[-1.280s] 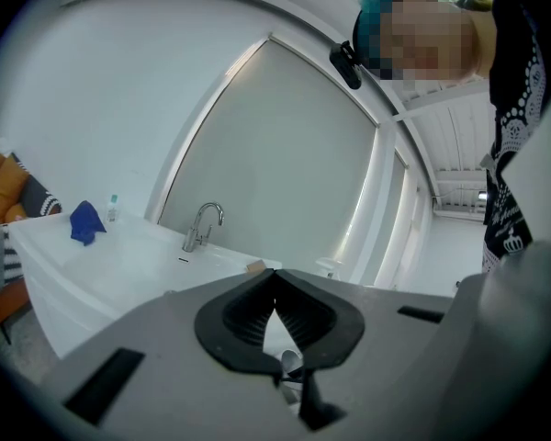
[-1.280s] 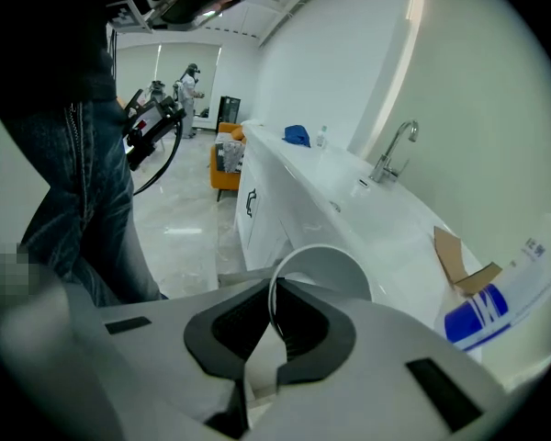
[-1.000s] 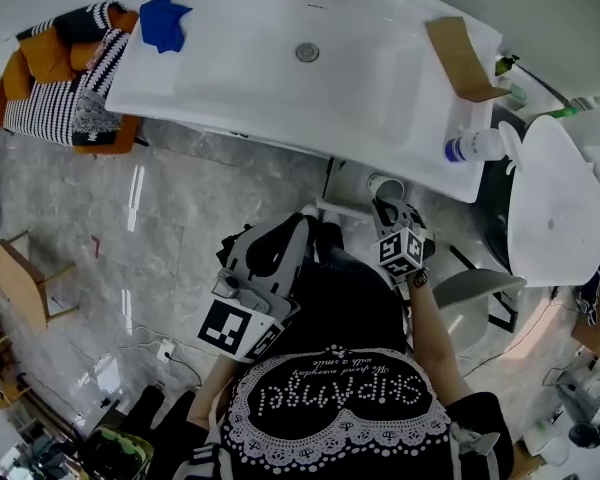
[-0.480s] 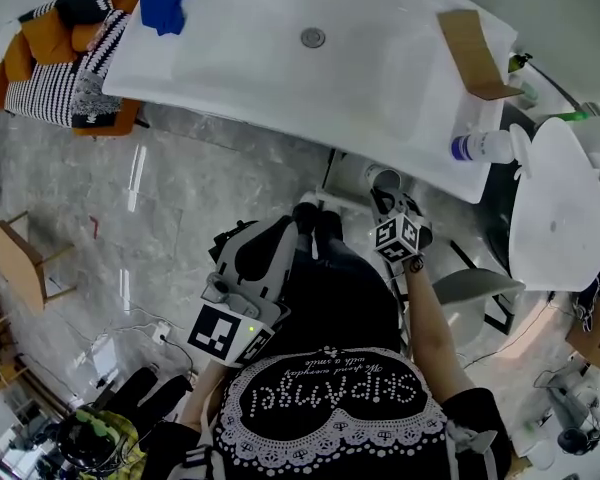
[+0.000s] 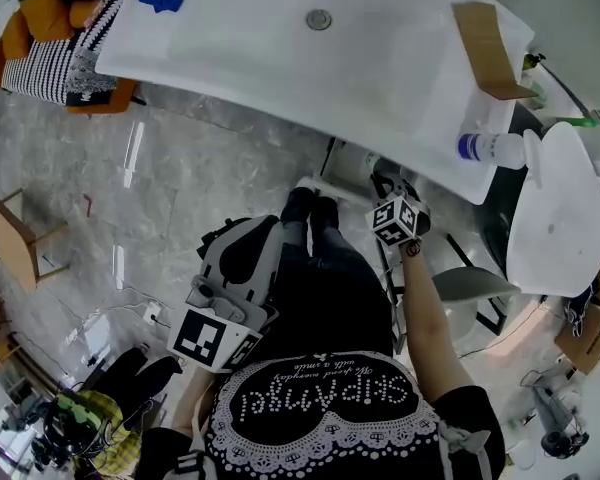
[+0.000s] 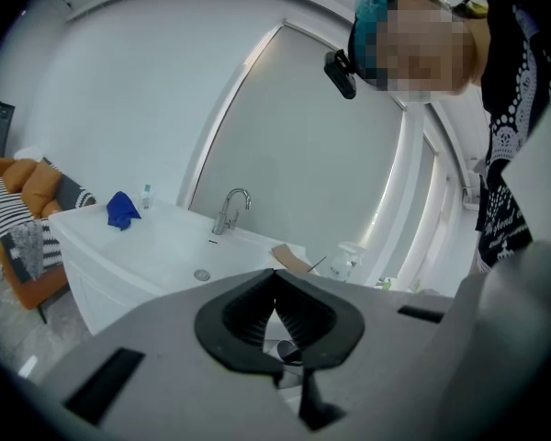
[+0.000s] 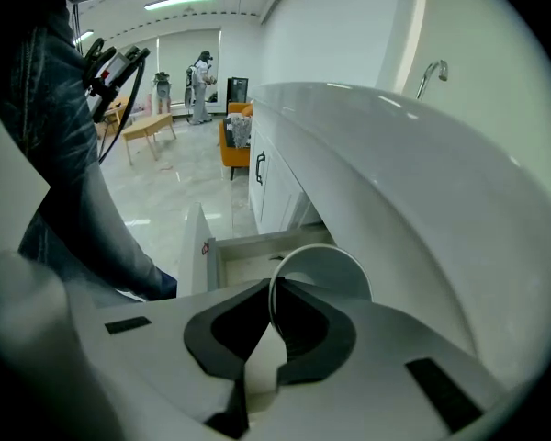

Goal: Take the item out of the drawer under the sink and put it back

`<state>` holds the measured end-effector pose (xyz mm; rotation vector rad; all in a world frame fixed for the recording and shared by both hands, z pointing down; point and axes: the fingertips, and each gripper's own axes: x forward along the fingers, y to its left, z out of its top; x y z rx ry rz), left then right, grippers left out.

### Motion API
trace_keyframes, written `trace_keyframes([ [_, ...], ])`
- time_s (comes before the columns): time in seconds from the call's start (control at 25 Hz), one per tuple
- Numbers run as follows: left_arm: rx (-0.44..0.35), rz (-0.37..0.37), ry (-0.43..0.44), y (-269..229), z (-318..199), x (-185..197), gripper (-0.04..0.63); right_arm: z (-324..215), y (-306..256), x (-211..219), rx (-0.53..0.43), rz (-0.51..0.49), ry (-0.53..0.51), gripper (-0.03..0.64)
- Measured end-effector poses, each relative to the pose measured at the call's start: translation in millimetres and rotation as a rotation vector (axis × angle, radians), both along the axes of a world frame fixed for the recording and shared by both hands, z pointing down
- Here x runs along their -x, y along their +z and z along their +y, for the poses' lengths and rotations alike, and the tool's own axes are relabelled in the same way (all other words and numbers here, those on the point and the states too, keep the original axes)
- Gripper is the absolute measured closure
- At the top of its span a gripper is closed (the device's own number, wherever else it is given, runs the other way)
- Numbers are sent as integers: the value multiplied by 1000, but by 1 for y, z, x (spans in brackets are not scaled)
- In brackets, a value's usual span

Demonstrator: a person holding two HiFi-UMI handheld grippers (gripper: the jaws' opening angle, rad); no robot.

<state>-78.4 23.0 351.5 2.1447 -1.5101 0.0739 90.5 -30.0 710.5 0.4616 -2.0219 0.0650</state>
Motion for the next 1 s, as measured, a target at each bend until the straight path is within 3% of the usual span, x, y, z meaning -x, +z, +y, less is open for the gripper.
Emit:
trace_keyframes([
  [0.32, 59, 4, 1, 19, 10, 3, 591, -6, 26, -6, 28, 42, -14, 591],
  [0.68, 54, 38, -28, 17, 6, 7, 591, -11, 48, 0, 49, 78, -50, 591],
  [1.0, 103, 36, -26, 27, 16, 10, 591, -18, 62, -2, 77, 74, -1, 591],
])
